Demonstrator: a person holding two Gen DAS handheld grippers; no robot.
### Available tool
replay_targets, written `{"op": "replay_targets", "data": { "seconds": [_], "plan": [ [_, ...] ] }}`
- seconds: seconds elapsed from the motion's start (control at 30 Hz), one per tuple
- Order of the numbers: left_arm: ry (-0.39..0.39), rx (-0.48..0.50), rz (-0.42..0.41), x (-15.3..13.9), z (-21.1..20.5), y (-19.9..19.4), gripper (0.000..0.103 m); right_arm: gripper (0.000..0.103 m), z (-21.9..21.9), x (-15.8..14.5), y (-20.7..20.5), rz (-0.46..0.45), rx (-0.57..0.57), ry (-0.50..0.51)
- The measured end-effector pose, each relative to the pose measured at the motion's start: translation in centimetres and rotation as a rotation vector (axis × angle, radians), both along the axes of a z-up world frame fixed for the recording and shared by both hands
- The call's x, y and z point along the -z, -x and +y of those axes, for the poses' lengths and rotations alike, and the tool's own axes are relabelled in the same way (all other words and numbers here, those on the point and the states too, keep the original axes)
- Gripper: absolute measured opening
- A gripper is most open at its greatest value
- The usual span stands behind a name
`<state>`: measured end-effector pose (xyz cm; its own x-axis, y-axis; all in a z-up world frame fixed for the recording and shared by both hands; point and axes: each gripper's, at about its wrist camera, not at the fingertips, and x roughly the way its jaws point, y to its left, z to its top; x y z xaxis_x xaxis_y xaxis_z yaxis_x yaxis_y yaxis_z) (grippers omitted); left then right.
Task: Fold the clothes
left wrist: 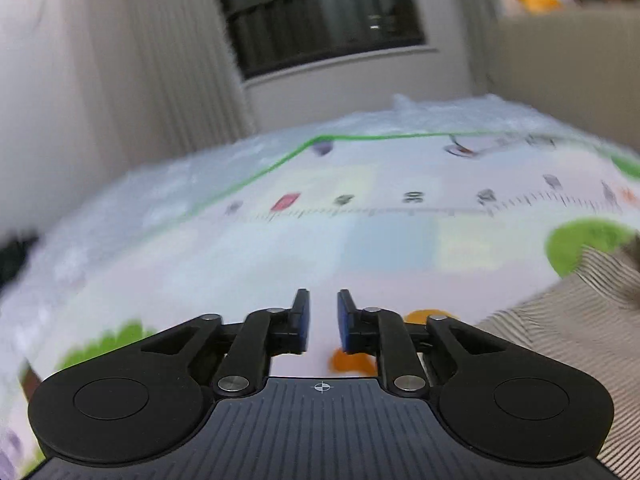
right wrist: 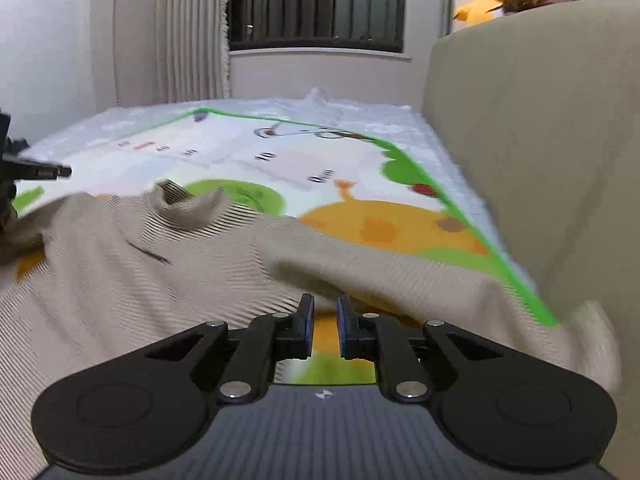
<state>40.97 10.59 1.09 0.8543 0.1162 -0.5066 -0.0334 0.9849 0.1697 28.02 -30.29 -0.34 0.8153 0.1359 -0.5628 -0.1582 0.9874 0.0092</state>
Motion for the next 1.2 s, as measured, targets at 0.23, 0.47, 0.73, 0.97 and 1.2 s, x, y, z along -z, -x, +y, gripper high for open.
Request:
{"op": "replay_targets", "data": {
  "seconds": [0.23,0.47,0.73,0.97,1.2],
  "plan": [
    [0.237,0.164,0.002,-2.5,-0.1,5.9,0.063,0.040,5.6,2.3,-4.0,0.055,-0.074,-0.070],
    [0.427,0.373,0.156,1.0,-5.5,9.7,0.083,0.035,3.2,2.6,-2.4,0.075,0.109,-0.068],
    [0.461,0.407,0.175,5.1,-8.9,12.2,0.101,0.046,-4.4,0.0,5.6,-0.094,0.454,0.194],
    [0.444,0.416,0.165,5.7,-9.3,12.2,0.103,0.041,-9.7,0.8,5.2,-0.067,0.560,0.214],
    [0.514,0.416,0.152,5.8,-8.3,12.6,0.103,0.012,-4.9,-1.4,2.5,-0.122,0.413,0.215]
  ]
}}
